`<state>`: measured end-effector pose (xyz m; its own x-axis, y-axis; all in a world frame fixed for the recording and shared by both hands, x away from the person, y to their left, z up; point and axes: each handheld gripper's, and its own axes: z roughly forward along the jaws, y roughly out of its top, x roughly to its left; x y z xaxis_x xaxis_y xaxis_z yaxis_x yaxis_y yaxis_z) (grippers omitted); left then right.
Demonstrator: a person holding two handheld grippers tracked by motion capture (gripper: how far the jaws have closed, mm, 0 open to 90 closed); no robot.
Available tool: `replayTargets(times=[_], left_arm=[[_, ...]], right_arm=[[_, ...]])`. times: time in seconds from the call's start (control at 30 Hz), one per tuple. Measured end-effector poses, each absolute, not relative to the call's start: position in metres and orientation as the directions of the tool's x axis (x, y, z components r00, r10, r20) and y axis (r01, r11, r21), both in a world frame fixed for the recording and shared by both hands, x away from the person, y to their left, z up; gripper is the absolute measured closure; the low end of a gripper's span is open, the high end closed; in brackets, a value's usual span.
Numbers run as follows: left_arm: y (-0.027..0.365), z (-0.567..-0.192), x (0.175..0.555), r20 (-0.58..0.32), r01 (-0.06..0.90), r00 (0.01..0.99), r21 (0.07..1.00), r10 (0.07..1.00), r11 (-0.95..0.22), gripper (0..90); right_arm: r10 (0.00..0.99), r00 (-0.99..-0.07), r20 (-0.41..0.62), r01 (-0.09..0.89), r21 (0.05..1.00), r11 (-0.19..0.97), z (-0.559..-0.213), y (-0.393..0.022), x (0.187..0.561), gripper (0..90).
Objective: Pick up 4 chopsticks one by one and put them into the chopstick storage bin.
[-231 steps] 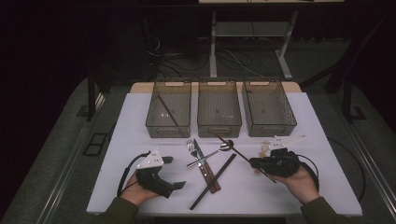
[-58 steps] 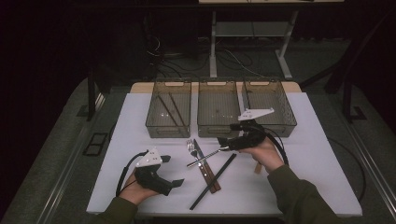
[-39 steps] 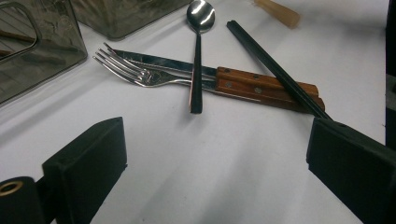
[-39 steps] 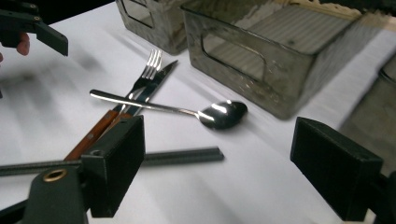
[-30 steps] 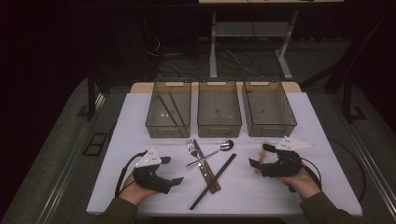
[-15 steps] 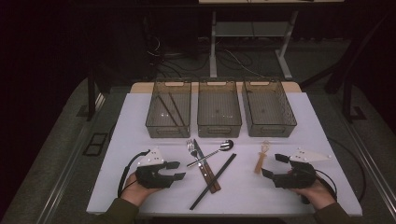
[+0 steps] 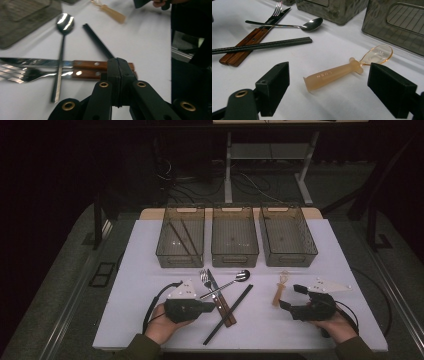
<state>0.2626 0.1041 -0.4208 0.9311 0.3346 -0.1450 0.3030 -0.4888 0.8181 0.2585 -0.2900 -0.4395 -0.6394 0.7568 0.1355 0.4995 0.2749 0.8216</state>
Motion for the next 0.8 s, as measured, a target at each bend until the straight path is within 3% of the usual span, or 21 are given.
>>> replayTargets(times=[0.4,0.8], left_arm=[[0.063,-0.434,0.252,-0.127,0.264,0.956,0.772,0.266,-0.578,89.9],[0.060,-0.443,0.247,-0.140,0.264,0.961,0.724,0.239,-0.637,89.9]], right_arm=[[0.757,-0.641,0.128,0.499,0.819,0.284,-0.440,-0.289,0.259,17.4],[0.758,-0.641,0.119,0.500,0.814,0.295,-0.440,-0.288,0.259,17.4]])
